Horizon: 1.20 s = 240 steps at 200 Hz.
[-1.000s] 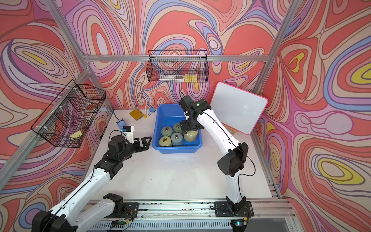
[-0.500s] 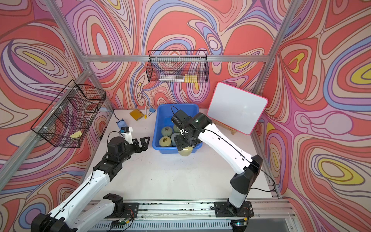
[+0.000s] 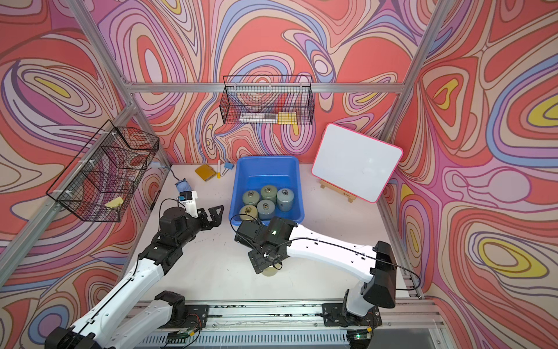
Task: Take the tea canister out of the basket
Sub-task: Place the tea canister at the center of the board.
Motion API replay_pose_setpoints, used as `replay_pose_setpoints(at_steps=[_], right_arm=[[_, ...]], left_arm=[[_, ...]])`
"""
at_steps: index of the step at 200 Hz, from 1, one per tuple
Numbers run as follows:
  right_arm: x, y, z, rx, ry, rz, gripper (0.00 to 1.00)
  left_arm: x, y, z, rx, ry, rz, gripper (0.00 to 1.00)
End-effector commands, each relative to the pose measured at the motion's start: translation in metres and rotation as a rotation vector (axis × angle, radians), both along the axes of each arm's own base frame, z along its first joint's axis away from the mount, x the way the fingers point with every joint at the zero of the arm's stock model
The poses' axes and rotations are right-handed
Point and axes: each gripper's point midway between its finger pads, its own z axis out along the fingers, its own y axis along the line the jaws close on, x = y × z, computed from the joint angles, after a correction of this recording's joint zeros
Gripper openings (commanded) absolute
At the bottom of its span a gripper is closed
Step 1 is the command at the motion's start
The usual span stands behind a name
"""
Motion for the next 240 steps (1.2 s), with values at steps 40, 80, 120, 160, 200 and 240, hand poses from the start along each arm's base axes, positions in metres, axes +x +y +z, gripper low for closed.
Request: replay_pose_setpoints(at_steps=[40,80,120,160,200,240], right_arm=[[-0.017,0.019,-0.024,0.071,-0.016,-0.080,0.58],[-0.028,0.015,-0.049,0.042,0.024,-0.101,0.58],[-0.034,0.014,-0.065,0.029,0.047,-0.109,0.58],[-0.034,0.016,-0.075,0.008,0.055,-0.107,0.60],[-0.036,0.015,-0.084,-0.013,0.067,-0.106,0.61],[-0.037,0.012,-0.090,-0.022,0.072,-0.112,0.63]], left_arm=[[-0.002,0.002,0.002,0.002,-0.014,0.009,0.99],[-0.002,0.002,0.001,0.003,-0.010,0.010,0.99],[-0.002,0.002,0.002,0.002,-0.014,0.008,0.99],[-0.002,0.002,0.002,0.004,-0.015,0.011,0.99],[-0.003,0.002,0.002,0.003,-0.013,0.009,0.99],[-0.003,0.002,0.003,0.003,-0.016,0.009,0.99]])
